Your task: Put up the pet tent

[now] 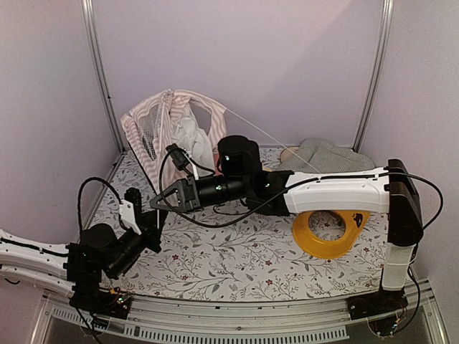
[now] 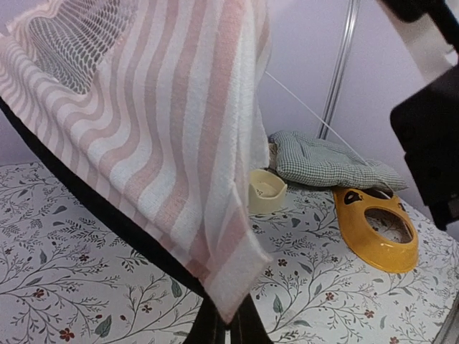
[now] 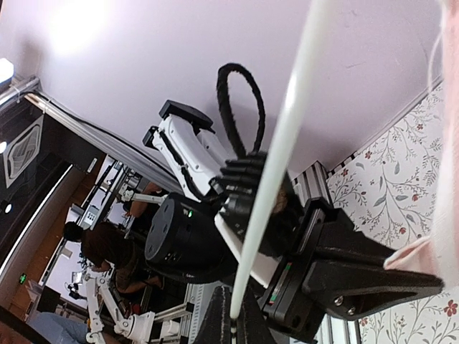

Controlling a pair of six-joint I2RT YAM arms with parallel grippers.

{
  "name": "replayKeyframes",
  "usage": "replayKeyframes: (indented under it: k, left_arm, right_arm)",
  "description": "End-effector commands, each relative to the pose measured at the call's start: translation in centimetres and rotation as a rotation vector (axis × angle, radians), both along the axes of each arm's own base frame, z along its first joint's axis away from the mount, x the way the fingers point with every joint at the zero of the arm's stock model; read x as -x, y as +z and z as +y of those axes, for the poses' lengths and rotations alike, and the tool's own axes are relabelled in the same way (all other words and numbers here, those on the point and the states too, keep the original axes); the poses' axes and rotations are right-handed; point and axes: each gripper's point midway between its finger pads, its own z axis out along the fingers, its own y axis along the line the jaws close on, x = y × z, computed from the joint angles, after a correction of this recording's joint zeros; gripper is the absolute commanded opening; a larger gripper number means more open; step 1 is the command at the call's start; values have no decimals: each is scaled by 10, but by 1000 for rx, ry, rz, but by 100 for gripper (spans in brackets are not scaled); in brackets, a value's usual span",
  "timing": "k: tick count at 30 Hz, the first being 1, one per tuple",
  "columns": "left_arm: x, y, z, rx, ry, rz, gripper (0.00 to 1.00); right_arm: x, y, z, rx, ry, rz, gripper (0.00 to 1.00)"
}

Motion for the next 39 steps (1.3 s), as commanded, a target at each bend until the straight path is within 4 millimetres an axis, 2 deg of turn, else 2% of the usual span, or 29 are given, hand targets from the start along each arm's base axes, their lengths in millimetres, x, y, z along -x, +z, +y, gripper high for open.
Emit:
replayKeyframes:
  k: [1, 7, 13, 21, 39]
  left_arm:
    - [27, -44, -18, -158, -135, 84, 0]
    - [35, -46, -19, -161, -146, 95, 0]
    - [40, -49, -19, -173, -139, 110, 0]
    - [41, -55, -7, -127, -126, 137, 0]
    - [49, -53, -9, -87, -194, 141, 0]
  right_arm:
    - [-104, 62, -15, -159, -335, -145, 0]
    - [-125, 72, -17, -168, -392, -182, 0]
    - [-140, 69, -21, -147, -442, -201, 0]
    - [-157, 65, -35, -130, -490, -204, 0]
    - [-193, 53, -44, -116, -633, -152, 0]
